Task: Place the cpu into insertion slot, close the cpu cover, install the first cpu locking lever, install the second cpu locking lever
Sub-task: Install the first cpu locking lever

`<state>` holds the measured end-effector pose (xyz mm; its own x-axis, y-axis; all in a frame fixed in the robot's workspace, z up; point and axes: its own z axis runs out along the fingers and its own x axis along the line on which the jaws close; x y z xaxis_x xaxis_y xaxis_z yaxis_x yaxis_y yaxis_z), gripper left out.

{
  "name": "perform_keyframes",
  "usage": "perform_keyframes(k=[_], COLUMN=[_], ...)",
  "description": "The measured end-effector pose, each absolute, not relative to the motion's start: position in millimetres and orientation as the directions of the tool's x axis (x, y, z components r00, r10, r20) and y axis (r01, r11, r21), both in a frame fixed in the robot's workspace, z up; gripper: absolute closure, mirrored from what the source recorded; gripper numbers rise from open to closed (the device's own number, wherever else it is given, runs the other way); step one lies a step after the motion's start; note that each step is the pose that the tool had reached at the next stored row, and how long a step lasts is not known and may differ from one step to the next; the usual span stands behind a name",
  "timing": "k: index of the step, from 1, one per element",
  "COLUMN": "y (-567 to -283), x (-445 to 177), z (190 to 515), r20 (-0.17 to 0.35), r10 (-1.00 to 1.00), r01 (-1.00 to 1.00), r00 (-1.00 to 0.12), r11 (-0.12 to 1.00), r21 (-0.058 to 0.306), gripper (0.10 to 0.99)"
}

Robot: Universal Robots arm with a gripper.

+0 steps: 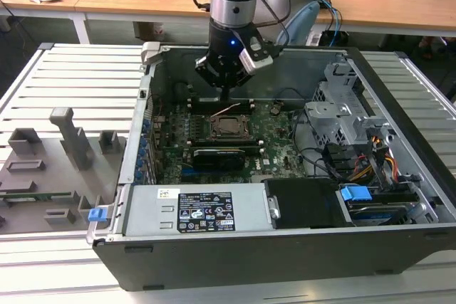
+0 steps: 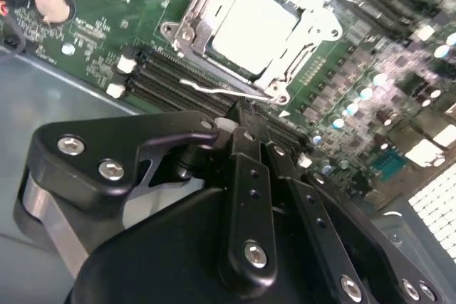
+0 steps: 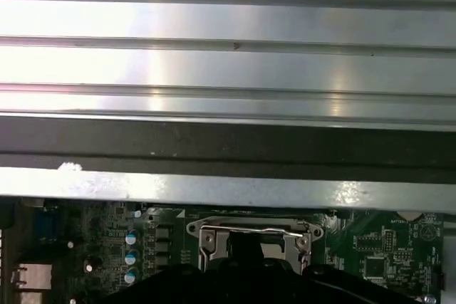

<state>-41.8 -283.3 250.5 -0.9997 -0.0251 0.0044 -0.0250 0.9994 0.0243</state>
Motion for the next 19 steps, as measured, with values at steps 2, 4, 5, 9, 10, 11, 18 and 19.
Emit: perform_keyframes(k=[2, 4, 5, 9, 10, 11, 18, 19], y=[-283.9, -284.0, -283.6, -277.9, -277.6, -277.6, -277.5, -277.6], x=[-41.8, -41.8, -41.7, -38.5, -37.9, -37.6, -36.1, -36.1], z=[249.2, 247.1, 245.6, 238.7, 237.4, 236.4, 230.7, 230.4], r20=[0.001, 0.000, -0.001, -0.001, -0.001, -0.001, -0.003, -0.003], r10=[-0.028, -0.045, -0.051, -0.060, -0.061, -0.063, -0.071, -0.071], r01=[-0.028, -0.045, -0.051, -0.060, -0.061, -0.063, -0.071, -0.071], r00=[-1.000, -0.999, -0.999, -0.998, -0.998, -0.998, -0.997, -0.997], r11=[0.999, 0.999, 0.998, 0.998, 0.998, 0.998, 0.997, 0.997], r21=[0.030, 0.030, 0.030, 0.030, 0.030, 0.030, 0.030, 0.031], gripper=[0.976, 0.976, 0.976, 0.976, 0.976, 0.976, 0.976, 0.976])
